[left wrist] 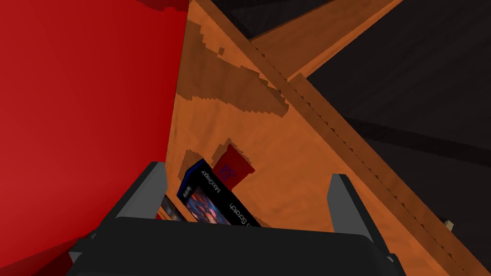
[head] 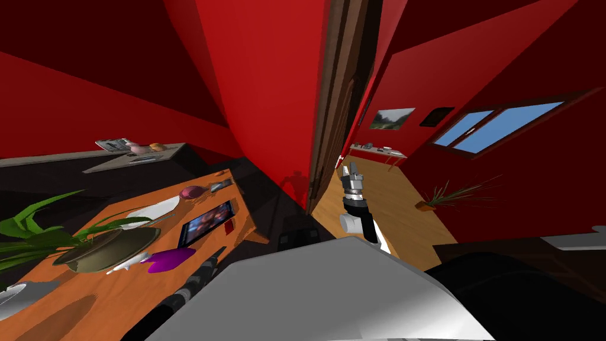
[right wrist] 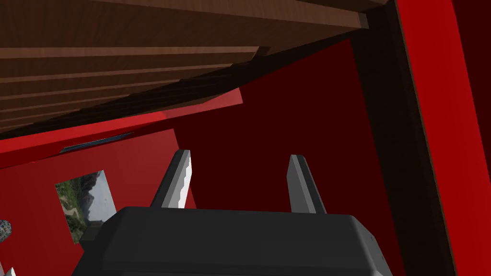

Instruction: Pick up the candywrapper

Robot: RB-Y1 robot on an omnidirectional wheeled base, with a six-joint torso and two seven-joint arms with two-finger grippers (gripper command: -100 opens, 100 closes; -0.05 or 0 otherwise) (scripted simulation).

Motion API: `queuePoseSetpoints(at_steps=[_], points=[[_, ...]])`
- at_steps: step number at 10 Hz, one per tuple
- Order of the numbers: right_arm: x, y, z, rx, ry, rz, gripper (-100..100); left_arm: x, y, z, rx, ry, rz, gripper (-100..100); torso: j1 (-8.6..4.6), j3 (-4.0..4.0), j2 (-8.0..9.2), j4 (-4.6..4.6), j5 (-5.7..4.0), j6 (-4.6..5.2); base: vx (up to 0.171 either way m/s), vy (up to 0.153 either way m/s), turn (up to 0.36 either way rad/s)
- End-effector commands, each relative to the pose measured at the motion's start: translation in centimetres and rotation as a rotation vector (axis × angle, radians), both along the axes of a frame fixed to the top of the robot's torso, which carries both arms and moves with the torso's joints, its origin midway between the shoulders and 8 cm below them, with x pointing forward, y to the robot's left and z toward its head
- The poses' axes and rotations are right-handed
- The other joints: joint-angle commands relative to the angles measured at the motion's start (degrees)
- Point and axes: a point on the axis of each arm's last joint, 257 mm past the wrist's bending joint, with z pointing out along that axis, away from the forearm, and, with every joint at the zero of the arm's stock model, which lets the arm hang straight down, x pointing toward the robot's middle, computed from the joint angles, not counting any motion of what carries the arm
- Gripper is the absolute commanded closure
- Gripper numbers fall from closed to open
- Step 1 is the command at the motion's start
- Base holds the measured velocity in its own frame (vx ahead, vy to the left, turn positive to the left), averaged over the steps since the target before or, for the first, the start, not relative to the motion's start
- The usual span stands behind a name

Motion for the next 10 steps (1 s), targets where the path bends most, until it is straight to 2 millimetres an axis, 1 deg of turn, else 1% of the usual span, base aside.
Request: queuePoseSetpoints(at_steps=[1, 2, 3, 4, 5, 6, 7, 9, 10], points=[[0.0, 0.0, 0.0, 0.000, 0.000, 0.000, 0, -2.6, 1.6, -1.4, 0.025, 0.084, 0.000, -100, 0.00, 0.00, 0.00, 0.00, 0.00, 0.00, 0.098, 0.018, -0.392], [0.0, 0.0, 0.0, 0.000, 0.000, 0.000, 0, -2.9, 1.7, -1.5, 0.027, 0.090, 0.002, -100, 0.09, -0.02, -0.03, -0.01, 0.01, 0.01, 0.067, 0.034, -0.138], [0.0, 0.0, 0.0, 0.000, 0.000, 0.000, 0, -4.7, 2.8, -2.3, 0.041, 0.140, 0.002, -100, 0.11, 0.03, 0.05, 0.01, 0.03, -0.07, 0.054, 0.023, -0.235], [0.0, 0.0, 0.0, 0.000, 0.000, 0.000, 0, -6.2, 3.7, -2.7, 0.054, 0.181, 0.002, -100, 0.09, 0.06, 0.11, 0.02, 0.02, -0.02, 0.064, 0.029, -0.407], [0.0, 0.0, 0.0, 0.000, 0.000, 0.000, 0, -8.1, 4.7, -3.4, 0.068, 0.230, 0.004, -100, 0.11, 0.05, 0.08, 0.02, 0.03, 0.01, 0.083, 0.056, -0.389], [0.0, 0.0, 0.0, 0.000, 0.000, 0.000, 0, -9.1, 5.6, -3.6, 0.080, 0.259, 0.005, -100, 0.19, 0.02, 0.03, 0.01, 0.03, -0.02, 0.081, 0.064, -0.402], [0.0, 0.0, 0.0, 0.000, 0.000, 0.000, 0, -9.7, 5.5, -3.8, 0.079, 0.271, 0.004, -100, 0.21, 0.00, 0.01, 0.00, 0.05, 0.00, 0.051, 0.056, -0.088], [0.0, 0.0, 0.0, 0.000, 0.000, 0.000, 0, -12.1, 7.1, -4.3, 0.102, 0.333, 0.007, -100, 0.17, 0.08, 0.15, 0.03, 0.04, -0.04, 0.046, 0.066, -0.219], [0.0, 0.0, 0.0, 0.000, 0.000, 0.000, 0, -12.5, 6.8, -4.5, 0.097, 0.342, 0.002, -100, 0.23, 0.07, 0.12, 0.03, 0.05, -0.04, 0.045, 0.069, -0.162]])
